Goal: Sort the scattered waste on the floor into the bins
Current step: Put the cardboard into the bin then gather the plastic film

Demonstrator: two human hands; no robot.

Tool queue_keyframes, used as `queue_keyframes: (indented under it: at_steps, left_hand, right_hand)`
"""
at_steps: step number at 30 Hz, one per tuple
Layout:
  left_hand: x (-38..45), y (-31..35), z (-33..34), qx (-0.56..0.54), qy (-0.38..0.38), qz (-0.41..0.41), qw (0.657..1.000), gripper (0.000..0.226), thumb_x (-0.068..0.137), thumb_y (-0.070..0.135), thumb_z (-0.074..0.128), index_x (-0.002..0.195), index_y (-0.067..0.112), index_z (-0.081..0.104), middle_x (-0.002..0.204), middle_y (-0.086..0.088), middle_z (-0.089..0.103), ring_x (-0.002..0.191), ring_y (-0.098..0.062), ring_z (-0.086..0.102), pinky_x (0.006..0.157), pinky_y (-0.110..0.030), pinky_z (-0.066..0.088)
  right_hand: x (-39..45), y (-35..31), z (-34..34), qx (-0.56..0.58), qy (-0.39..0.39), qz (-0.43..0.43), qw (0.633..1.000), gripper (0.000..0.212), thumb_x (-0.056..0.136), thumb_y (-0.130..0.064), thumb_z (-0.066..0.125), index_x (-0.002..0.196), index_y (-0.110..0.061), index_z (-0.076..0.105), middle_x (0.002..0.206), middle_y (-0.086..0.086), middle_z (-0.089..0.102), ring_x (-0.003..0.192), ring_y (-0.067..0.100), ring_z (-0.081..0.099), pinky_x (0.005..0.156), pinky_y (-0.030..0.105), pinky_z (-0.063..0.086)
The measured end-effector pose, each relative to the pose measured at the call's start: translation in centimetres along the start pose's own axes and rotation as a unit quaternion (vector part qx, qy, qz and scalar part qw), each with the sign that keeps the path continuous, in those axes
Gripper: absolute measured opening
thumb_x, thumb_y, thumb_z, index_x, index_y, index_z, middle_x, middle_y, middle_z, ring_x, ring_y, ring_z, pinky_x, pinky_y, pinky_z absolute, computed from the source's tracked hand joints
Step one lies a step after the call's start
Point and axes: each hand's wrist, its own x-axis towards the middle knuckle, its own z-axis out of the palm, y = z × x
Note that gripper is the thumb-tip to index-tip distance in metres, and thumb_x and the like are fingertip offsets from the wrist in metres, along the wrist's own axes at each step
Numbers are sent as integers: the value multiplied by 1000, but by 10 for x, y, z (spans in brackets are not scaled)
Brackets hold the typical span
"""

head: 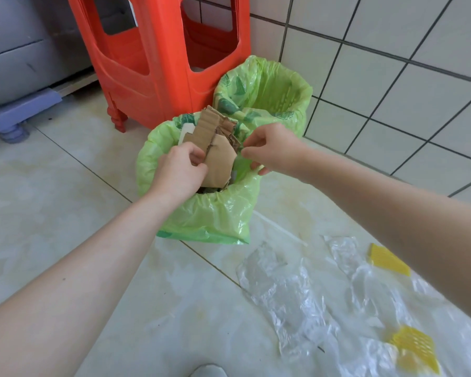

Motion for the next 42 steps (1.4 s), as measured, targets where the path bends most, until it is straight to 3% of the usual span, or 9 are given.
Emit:
queue_keyframes:
  at_steps: [6,12,14,17,22,29,34,37,42]
  left_hand:
    - [-36,33,18,18,98,125,987,21,83,8,57,102,17,62,102,1,59,100,-18,51,82,-23,36]
    - [-84,64,60,25,90,245,965,26,79,5,55,102,12,63,96,0,57,100,-20,47,85,-21,32]
    - [-107,69,80,19,47,268,962,25,78,3,55,100,12,63,93,2,57,95,-16,43,82,-18,30]
    - [-151,68,116,22,-59,288,956,25,77,3,56,99,13,63,91,3,58,94,-16,46,83,-23,37]
    - [-231,56,165,51,-245,312,916,27,79,4,53,102,14,62,93,5,57,98,-17,47,83,-29,42]
    - [-311,31,197,134,-413,411,802,24,82,17,54,105,15,60,96,1,60,93,-20,52,76,-33,49]
    - [-321,17,199,226,-493,469,697,38,85,30,58,121,20,51,119,3,49,106,-19,43,75,-24,32]
    - [-316,3,201,233,-477,485,695,45,78,34,65,120,23,52,121,3,47,107,-19,44,78,-27,38]
    - [-307,-14,198,214,-467,442,735,56,76,34,70,124,27,43,128,8,38,109,-14,42,86,-24,43]
  right_hand:
    - [-62,55,-32,-22,-14,29,999,21,90,-13,53,107,-8,64,96,4,67,86,17,70,72,33,61]
    - [-144,129,-43,-26,-51,81,995,16,88,-14,57,100,-17,67,89,-2,69,84,19,70,75,37,60]
    - [-178,158,-39,-38,-75,99,992,13,87,-17,59,96,-23,67,86,-7,68,83,19,69,77,36,58]
    - [-231,196,-28,-56,-104,113,987,14,88,-19,59,97,-28,65,86,-14,63,84,12,65,75,21,51]
    - [-302,253,-1,-44,-117,153,980,17,90,-19,56,103,-25,65,98,-10,65,89,9,63,73,13,47]
    - [-370,295,39,-79,-97,145,982,17,90,-20,53,104,-22,62,95,-7,63,85,9,61,73,13,44]
    - [-396,301,77,-172,-156,41,972,30,92,-29,53,122,-23,53,119,-4,52,104,17,54,83,32,49]
    - [-402,303,101,-230,-162,-51,958,48,81,-30,68,125,-20,51,119,4,53,97,26,57,67,36,55]
    - [-406,306,115,-266,-138,-63,952,81,57,-41,86,125,-22,46,111,1,56,83,19,59,55,24,50]
